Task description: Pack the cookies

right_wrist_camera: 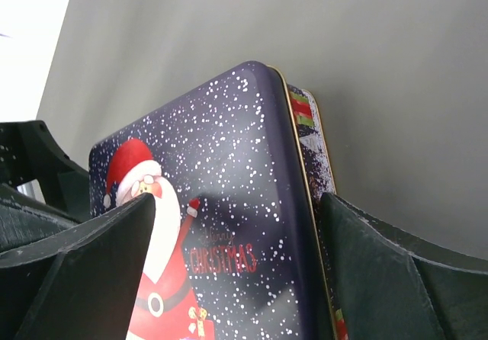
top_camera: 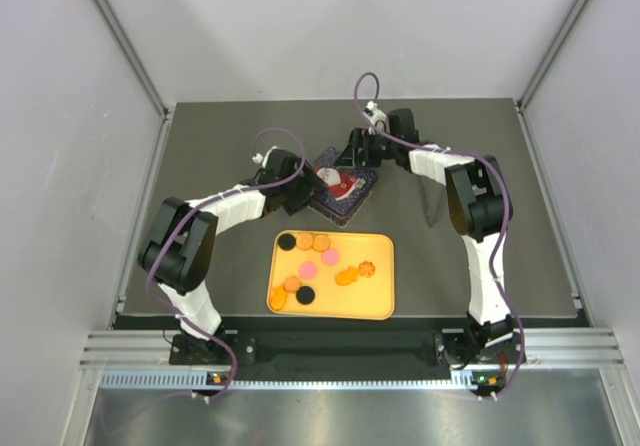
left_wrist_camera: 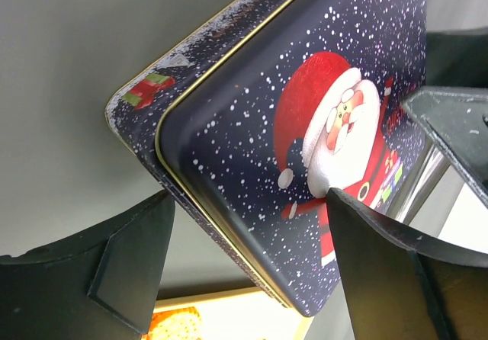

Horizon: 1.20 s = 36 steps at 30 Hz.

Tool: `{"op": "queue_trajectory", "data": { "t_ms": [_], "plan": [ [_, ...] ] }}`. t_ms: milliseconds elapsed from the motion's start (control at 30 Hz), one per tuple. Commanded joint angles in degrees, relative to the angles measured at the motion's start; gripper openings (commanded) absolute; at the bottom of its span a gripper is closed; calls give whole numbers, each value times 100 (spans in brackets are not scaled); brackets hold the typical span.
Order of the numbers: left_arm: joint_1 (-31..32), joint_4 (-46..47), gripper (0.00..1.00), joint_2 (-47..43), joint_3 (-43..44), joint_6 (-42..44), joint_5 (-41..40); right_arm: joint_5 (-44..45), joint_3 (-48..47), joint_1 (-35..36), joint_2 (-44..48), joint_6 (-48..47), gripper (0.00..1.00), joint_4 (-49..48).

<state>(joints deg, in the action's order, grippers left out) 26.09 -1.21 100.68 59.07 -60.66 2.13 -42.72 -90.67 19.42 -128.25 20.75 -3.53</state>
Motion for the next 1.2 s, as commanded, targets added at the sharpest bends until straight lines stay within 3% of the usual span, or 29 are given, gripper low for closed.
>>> {"op": "queue_trajectory", "data": {
  "t_ms": [0, 500, 867, 1033, 1167],
  "plan": [
    [-60, 543, 84, 74, 316, 81, 50, -247, 94, 167, 528, 78, 88, 19],
    [-60, 666, 80, 153, 448, 116, 156, 369, 59, 545, 713, -466, 88, 774],
    [-60, 763, 67, 206, 448, 55, 261, 712, -143, 844, 652, -757, 89, 1240],
    [-60, 772, 54, 206, 465, 72, 288, 791, -222, 932, 660, -976, 90, 1425],
    [-60, 772, 49, 224, 465, 72, 314, 801, -240, 958, 678, -1012, 91, 1495]
  ]
}}
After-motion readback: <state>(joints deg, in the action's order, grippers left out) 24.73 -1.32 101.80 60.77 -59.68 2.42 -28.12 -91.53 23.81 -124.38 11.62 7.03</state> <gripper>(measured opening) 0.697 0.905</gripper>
